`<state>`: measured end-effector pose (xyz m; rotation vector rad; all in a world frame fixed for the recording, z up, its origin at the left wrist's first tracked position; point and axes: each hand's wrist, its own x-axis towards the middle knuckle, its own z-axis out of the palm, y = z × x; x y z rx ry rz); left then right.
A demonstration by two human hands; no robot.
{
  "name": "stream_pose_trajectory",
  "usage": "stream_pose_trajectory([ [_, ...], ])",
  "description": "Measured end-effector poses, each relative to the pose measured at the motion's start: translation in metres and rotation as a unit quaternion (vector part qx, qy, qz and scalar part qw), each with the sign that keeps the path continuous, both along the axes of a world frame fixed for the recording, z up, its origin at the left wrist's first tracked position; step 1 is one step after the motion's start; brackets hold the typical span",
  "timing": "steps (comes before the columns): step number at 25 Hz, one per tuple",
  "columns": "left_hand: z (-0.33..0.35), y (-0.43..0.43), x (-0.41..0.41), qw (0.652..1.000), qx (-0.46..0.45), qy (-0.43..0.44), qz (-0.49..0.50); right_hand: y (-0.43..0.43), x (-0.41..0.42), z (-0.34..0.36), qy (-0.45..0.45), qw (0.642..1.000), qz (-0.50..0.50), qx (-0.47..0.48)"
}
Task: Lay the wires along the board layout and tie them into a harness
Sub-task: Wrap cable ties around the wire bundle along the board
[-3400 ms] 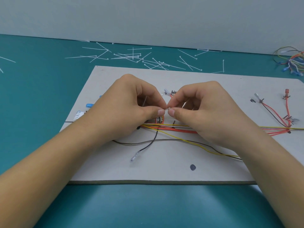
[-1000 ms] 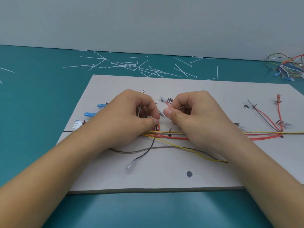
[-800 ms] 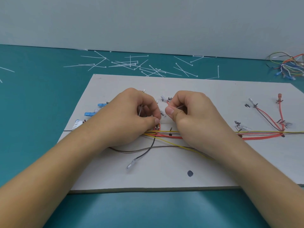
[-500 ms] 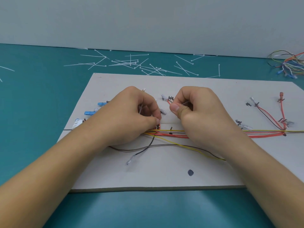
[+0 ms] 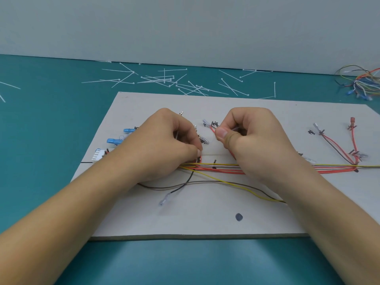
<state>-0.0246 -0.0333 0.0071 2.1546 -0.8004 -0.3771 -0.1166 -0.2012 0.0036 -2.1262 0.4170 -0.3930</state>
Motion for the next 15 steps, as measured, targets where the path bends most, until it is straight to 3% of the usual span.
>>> stream_pose_trajectory([
  [6,-0.002,0.007,-0.01,0.996,0.007,-0.084,-0.016,-0.005,-0.002,0.028,-0.04,0.998,-0.032,-0.04],
  [11,0.0,0.008,-0.014,0.989,0.001,-0.14,-0.041,-0.025,0.057,0.052,0.109,0.967,0.046,-0.226],
  [15,-0.003,0.01,-0.014,0.987,-0.012,-0.155,-0.039,-0.061,0.135,0.033,0.098,0.977,-0.014,-0.188],
])
